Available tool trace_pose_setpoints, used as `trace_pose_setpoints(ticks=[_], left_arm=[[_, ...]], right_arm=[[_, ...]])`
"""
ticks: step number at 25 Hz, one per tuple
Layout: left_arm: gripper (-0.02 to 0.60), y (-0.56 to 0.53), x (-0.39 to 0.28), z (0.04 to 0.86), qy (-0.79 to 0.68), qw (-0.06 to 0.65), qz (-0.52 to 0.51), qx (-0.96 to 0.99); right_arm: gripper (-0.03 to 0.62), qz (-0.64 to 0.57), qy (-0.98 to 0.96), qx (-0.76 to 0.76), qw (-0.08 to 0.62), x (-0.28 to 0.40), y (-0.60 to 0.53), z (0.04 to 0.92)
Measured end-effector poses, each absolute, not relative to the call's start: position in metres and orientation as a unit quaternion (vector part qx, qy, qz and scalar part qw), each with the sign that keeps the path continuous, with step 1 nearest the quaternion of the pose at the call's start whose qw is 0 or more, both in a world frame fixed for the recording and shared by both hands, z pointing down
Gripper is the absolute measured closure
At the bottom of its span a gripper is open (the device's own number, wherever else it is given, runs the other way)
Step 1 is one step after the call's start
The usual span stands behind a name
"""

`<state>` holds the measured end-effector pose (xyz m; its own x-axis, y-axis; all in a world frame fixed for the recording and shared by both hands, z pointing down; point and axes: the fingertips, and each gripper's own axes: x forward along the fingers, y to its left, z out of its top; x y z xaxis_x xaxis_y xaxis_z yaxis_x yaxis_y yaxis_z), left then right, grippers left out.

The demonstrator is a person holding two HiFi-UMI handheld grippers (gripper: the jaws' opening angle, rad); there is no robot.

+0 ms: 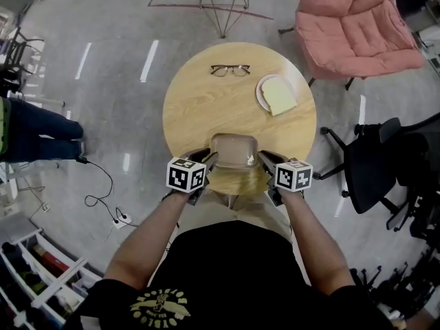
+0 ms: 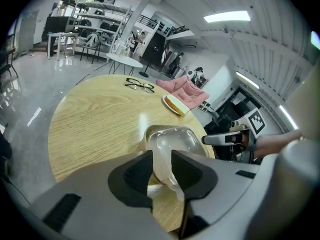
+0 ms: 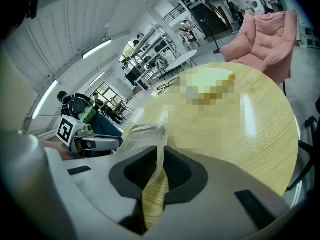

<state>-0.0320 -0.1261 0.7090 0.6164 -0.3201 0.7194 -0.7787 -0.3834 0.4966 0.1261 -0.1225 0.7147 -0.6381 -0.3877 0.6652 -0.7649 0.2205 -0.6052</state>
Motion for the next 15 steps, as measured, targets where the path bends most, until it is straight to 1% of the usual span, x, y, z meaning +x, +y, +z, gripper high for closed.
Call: trace_pose_setpoints(ticks=[3, 5, 11, 15], left_arm=[[0.466, -0.127, -0.033, 0.709, -0.354, 0.433, 0.262, 0.786], [0.478, -0.126, -0.034, 0.709, -0.356, 0.438, 0.260, 0.783], [0.518, -0.125, -0.035, 0.702, -0.357, 0.456, 0.237, 0.780], [0.539, -0.132, -0.038, 0.686, -0.361, 0.452, 0.214, 0.787]], right_arm=[[0.553, 0.507, -0.748, 0.388, 0.181, 0.129, -0.121, 0.715], [0.577, 0.513, -0.740, 0.400, 0.170, 0.132, -0.122, 0.713], [0.579, 0.529, -0.728, 0.412, 0.143, 0.136, -0.120, 0.707], [0.579, 0.525, -0.731, 0.417, 0.128, 0.135, -0.124, 0.693]])
